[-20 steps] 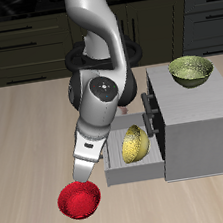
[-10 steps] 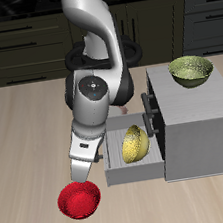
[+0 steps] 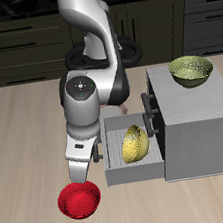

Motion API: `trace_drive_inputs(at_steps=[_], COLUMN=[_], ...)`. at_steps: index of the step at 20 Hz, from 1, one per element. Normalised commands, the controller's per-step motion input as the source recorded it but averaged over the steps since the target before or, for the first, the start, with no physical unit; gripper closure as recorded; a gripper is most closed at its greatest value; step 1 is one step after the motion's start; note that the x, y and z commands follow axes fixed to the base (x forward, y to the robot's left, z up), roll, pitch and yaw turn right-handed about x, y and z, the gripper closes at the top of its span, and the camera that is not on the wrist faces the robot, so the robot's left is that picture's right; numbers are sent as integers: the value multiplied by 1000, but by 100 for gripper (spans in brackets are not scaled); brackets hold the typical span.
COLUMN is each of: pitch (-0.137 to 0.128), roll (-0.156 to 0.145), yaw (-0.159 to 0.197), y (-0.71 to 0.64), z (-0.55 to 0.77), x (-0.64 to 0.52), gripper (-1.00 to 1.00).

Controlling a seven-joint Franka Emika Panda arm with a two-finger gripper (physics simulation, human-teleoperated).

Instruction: Place the yellow bowl in the bottom drawer of the white cabinet and close the drawer

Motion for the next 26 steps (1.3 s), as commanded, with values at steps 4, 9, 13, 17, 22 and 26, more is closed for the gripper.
trace_drive_inputs(at_steps=[4, 9, 13, 17, 22, 26], pitch=[-31, -38, -76, -8, -61, -43], roll=[81, 109, 126, 93, 103, 69], yaw=[-47, -30, 90, 23, 51, 12], y=[582, 679, 498, 579, 506, 348], z=[36, -26, -65, 22, -36, -119], x=[1, 7, 33, 58, 87, 195], gripper=[-100, -100, -100, -100, -100, -100])
